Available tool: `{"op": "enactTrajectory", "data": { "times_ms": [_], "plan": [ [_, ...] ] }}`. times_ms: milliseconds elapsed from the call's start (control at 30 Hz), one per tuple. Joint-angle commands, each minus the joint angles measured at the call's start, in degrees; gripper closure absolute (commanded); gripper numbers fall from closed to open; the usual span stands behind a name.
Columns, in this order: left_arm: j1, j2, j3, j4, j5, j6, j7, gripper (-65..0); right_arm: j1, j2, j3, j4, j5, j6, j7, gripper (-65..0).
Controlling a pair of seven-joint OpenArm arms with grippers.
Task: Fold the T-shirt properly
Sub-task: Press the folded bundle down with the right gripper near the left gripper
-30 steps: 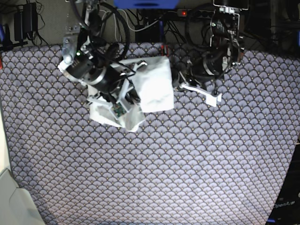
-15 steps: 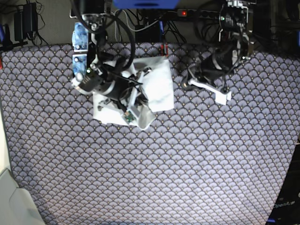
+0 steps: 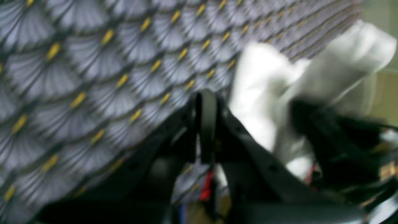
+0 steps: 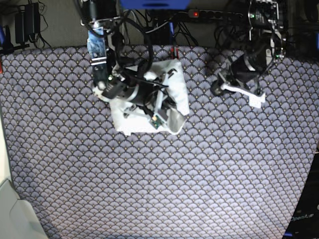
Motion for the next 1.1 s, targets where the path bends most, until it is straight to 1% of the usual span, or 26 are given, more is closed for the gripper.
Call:
{"op": "enactTrajectory", "data": {
  "times_ms": [0,167,300,400,500,567,667,800,900,1067],
  "plan": [
    [-1.0,0.3,0.5,-0.5,-1.4,-0.4,0.1,-0.3,0.9,-0.5,-0.6,0.9,1.4,0.4,1.1,0.0],
    [-5.0,1.5,4.5,-7.7,-1.4,-0.4,0.1,-0.3,0.9,-0.5,-0.7,1.1,1.4,0.4,0.8,0.0],
    [-5.6,2.2,4.7,-9.3,-1.4,-0.4,-0.3,-0.3,0.1,-0.5,-1.6,4.2,1.4,0.4,0.5,0.0],
    [-5.3,1.4,4.7,-8.0,-1.9,-0.4,0.1,-0.3,-0.1,-0.5,-3.5,4.2,1.4,0.4,0.7,0.0],
    [-3.6,-0.3,4.5,-4.8,-1.5,-0.4,-0.4,-0.3,-0.3,-0.5,-5.1,3.7,1.4,0.4,0.9,0.0],
    [-2.7,-0.7,2.6,-3.0,-1.5,-0.4,0.1,-0.3,-0.1,-0.5,-6.8,3.2,1.4,0.4,1.1,0.0],
    [-1.4,-0.7,-0.9,-1.4,-1.7,-0.4,0.1,-0.3,1.0,-0.5,-7.8,0.2,1.4,0.4,1.5,0.0],
    [0.7,-0.9,-4.1,-0.6,-2.0,-0.4,0.1,-0.3,2.3,-0.5,-7.8,-5.4,1.4,0.4,5.1,0.0],
    [1.8,-0.9,-4.8,-0.6,-2.1,-0.4,0.1,-0.3,3.3,-0.5,-7.7,-8.7,1.4,0.4,7.2,0.0],
    [2.5,-0.9,-4.8,-0.5,-2.1,-0.5,0.1,-0.3,3.5,-0.5,-7.5,-10.3,1.4,0.4,7.2,-0.1]
  ]
}}
